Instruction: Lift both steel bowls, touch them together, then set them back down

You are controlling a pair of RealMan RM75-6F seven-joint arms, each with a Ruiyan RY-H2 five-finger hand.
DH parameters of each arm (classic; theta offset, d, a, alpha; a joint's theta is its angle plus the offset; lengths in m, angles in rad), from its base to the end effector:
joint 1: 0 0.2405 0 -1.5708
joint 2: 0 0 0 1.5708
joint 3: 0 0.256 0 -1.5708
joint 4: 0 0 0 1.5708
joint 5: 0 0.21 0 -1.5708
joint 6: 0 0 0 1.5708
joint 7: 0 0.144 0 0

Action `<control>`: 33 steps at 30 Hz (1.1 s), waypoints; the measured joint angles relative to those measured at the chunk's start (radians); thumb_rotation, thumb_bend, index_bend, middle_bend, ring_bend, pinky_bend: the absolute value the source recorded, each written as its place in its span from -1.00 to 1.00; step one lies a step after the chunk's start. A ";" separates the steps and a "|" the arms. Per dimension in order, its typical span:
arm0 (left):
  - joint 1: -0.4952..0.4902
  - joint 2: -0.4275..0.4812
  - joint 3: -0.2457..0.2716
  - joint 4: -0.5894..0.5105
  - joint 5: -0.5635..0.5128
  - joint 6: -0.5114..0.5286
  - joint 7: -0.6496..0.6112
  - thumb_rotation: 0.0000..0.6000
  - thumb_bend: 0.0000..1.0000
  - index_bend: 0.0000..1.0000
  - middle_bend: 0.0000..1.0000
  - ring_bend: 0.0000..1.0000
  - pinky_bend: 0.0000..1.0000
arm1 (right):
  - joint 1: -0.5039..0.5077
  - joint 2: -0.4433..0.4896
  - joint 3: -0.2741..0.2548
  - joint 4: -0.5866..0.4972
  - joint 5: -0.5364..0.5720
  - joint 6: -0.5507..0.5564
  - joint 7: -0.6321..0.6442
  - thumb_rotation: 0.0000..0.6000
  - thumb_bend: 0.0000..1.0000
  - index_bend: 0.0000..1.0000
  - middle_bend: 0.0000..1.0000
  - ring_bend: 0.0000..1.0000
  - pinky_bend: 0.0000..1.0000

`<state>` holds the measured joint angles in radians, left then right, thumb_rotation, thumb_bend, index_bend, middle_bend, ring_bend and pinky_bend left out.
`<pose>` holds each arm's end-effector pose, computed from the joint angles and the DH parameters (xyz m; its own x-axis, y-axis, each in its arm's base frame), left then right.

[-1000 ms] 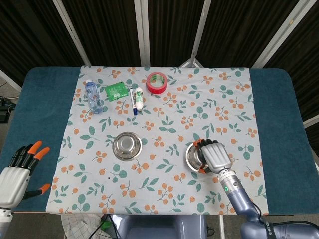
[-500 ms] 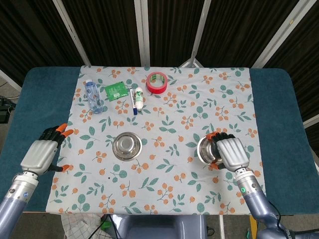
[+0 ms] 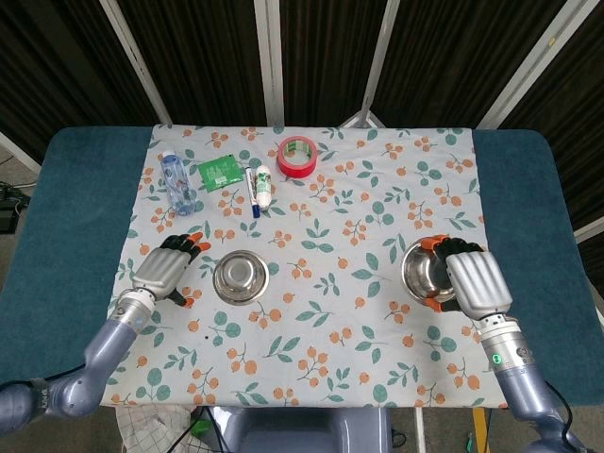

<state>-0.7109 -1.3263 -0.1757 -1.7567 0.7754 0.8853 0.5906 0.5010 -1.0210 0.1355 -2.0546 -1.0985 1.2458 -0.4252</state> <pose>-0.1729 0.3219 0.0244 0.4817 0.4338 0.7614 0.8763 -0.2423 -0.4163 -0.1776 -0.2739 0.1389 0.4355 -0.1316 0.8905 -0.8955 -0.1638 0.4137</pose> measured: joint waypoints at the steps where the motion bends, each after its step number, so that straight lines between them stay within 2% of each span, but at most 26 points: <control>1: -0.010 -0.017 0.003 0.014 -0.004 -0.004 0.001 1.00 -0.91 -0.70 -1.00 -1.00 -0.98 | -0.002 0.005 0.002 0.000 0.001 -0.001 0.006 1.00 -0.90 -0.27 -0.39 -0.25 -0.33; 5: -0.048 -0.100 0.012 0.087 -0.004 -0.023 -0.011 1.00 -0.91 -0.70 -1.00 -1.00 -0.98 | -0.008 0.026 0.011 0.006 0.009 -0.009 0.033 1.00 -0.90 -0.27 -0.39 -0.25 -0.33; 12: -0.087 -0.189 0.020 0.172 0.018 -0.038 -0.043 1.00 -0.91 -0.70 -1.00 -1.00 -0.98 | -0.014 0.045 0.020 0.027 0.019 -0.022 0.062 1.00 -0.90 -0.27 -0.39 -0.25 -0.33; 26: -0.128 -0.279 0.014 0.213 0.070 0.018 -0.076 1.00 -0.91 -0.69 -1.00 -1.00 -0.98 | -0.011 0.056 0.032 0.069 0.029 -0.066 0.105 1.00 -0.90 -0.26 -0.39 -0.25 -0.33; 33: -0.149 -0.321 0.020 0.234 0.073 0.001 -0.087 1.00 -0.91 -0.68 -1.00 -1.00 -0.91 | -0.013 0.065 0.037 0.072 0.028 -0.069 0.115 1.00 -0.90 -0.26 -0.39 -0.25 -0.33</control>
<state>-0.8595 -1.6473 -0.1561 -1.5224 0.8479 0.8859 0.5040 0.4884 -0.9563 0.1728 -1.9823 -1.0705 1.1765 -0.3100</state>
